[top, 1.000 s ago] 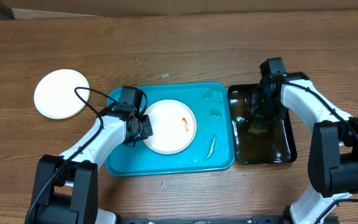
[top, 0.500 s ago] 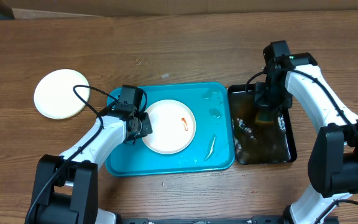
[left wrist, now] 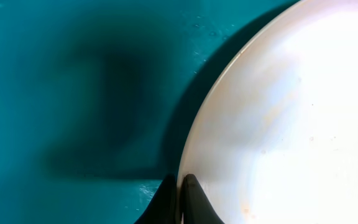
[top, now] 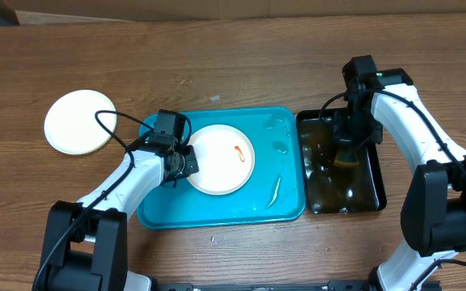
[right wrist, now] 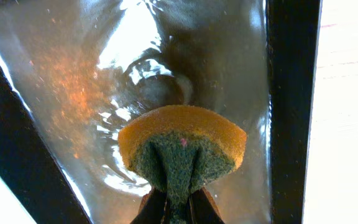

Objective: Clean dirty plates on tray and stack at the side
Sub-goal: 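Lift the sponge from the water tray with the right gripper, then scrub the held white plate with the sponge in the right gripper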

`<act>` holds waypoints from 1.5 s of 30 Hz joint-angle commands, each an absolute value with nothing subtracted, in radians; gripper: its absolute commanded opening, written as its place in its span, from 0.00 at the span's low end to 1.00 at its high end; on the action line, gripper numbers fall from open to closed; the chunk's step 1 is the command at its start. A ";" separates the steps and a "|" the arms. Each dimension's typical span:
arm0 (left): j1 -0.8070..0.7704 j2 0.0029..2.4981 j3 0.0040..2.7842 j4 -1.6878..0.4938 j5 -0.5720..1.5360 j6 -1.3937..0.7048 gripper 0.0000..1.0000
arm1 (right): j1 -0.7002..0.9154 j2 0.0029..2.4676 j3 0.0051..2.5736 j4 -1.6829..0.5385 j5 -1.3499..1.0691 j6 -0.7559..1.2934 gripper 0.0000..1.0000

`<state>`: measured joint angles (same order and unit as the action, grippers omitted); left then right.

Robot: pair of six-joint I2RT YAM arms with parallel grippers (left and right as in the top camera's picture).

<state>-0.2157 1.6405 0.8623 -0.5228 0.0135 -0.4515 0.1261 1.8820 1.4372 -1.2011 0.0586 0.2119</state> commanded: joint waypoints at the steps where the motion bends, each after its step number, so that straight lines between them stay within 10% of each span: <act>1: -0.216 1.641 0.863 -0.522 0.048 -0.403 0.09 | 0.130 1.859 1.460 -1.203 0.089 0.270 0.04; 29: -0.216 1.641 0.863 -0.519 0.080 -0.408 0.04 | 0.220 1.859 1.667 -1.339 -0.050 0.207 0.04; 45: -0.216 1.641 0.863 -0.519 0.105 -0.407 0.05 | 0.663 1.863 1.664 -1.068 0.155 0.349 0.04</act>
